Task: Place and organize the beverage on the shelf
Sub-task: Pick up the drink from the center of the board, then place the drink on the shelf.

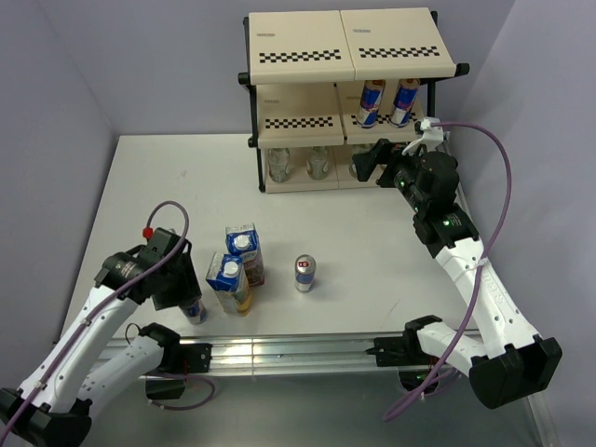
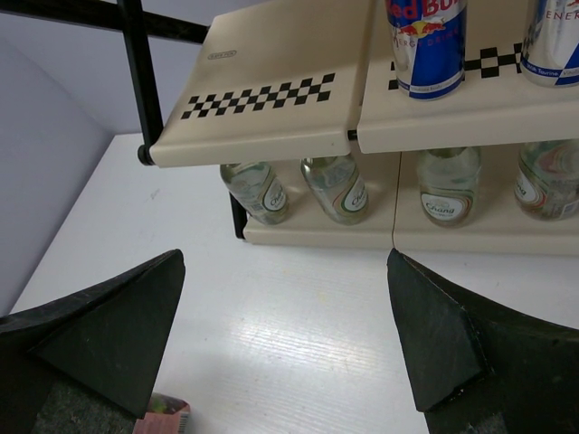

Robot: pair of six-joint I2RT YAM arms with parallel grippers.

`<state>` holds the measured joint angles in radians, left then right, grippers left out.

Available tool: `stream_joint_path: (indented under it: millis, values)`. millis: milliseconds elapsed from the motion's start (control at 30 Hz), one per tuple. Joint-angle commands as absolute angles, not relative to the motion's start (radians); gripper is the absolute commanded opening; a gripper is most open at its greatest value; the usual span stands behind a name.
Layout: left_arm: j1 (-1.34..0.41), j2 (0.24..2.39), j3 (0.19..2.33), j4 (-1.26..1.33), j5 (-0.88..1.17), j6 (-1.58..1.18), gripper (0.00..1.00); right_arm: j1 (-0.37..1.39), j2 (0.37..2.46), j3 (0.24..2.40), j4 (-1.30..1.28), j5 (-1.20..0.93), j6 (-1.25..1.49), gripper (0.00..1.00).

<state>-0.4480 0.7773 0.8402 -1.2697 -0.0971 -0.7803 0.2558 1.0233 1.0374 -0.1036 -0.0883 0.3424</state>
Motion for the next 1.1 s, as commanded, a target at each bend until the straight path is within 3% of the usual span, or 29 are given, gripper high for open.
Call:
stream_joint_path:
  millis: [0,133,333,500,633,733,867,1067]
  values:
    - [-0.453,0.781,0.941,-1.324,-0.236,-0.802,0.22,0.262,1.005,1.028,-0.057,-0.097,0.33,1.0]
    - [-0.456,0.77,0.988,-1.335,-0.296,-0.836,0.0,0.261,1.005,1.04,-0.052,-0.106,0.33,1.0]
    - [-0.457,0.776,1.123,-1.308,-0.374,-0.88,0.0,0.261,1.012,1.063,-0.042,-0.165,0.337,1.0]
    - [-0.457,0.863,1.441,-1.373,-0.562,-0.885,0.0,0.276,1.011,1.077,0.023,-0.328,0.339,1.0]
    - [-0.456,0.931,1.665,-1.368,-0.6,-0.832,0.0,0.317,1.015,1.1,0.063,-0.414,0.342,1.0]
    - [-0.456,0.991,1.839,-1.339,-0.537,-0.787,0.0,0.443,1.029,1.144,0.038,-0.367,0.255,1.0]
    - [-0.456,1.048,1.92,-1.27,-0.395,-0.768,0.0,0.746,1.061,1.175,0.084,-0.264,0.126,1.0]
    - [-0.456,1.078,1.919,-1.109,-0.117,-0.811,0.0,0.992,1.172,1.233,0.127,-0.086,-0.104,0.99]
